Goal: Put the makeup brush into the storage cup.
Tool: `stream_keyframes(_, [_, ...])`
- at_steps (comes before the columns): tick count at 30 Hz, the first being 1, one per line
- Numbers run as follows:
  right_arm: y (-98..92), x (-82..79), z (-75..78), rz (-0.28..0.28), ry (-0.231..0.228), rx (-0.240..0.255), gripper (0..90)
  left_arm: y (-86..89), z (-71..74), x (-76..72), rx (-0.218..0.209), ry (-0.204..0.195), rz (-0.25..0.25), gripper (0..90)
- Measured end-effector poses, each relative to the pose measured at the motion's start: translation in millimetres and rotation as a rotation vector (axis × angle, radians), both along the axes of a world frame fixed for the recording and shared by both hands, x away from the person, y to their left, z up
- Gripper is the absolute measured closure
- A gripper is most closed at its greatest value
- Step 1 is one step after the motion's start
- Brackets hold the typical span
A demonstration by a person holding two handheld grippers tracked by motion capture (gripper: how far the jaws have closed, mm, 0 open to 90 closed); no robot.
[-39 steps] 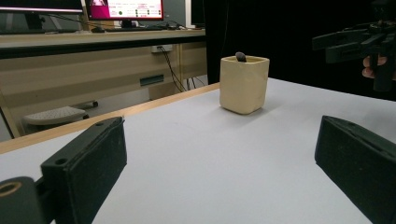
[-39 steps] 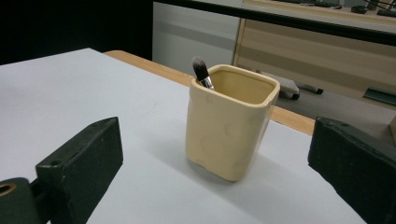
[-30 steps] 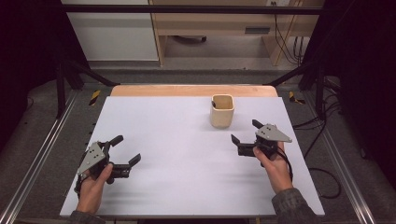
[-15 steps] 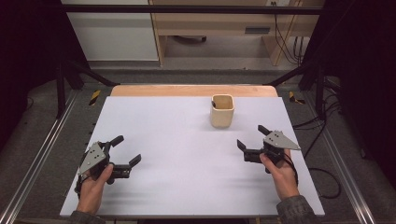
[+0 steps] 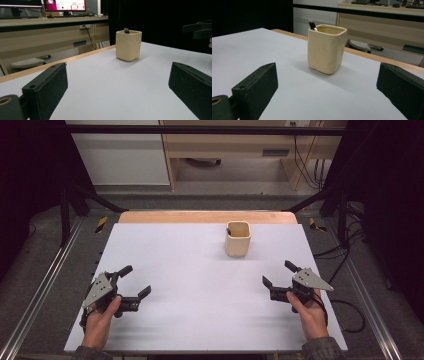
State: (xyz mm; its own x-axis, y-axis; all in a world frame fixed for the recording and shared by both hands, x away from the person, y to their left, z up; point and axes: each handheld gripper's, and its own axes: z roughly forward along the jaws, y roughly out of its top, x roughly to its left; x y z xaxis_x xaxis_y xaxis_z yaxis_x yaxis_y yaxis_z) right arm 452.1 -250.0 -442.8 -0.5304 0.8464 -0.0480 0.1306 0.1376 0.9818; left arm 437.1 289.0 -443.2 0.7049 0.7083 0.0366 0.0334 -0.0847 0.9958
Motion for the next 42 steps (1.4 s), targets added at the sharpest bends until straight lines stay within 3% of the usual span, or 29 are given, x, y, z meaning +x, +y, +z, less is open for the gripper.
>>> stream_keyframes(9, [-11.1,-9.4,-3.8,-0.004,-0.024,0.023,4.6,2.9,0.9,-2.5,-0.001,-0.006,0.000,2.0])
stream_keyframes(32, [-27.0,-22.6,-15.6,-0.033,-0.020,0.057,4.2,2.9,0.4,-3.0,-0.003,-0.005,-0.005,1.4])
stream_keyframes(42, [-30.2,-26.8,-21.6,-0.019,-0.025,0.039,3.2,1.7,0.0,-3.8,-0.006,-0.005,-0.007,1.3])
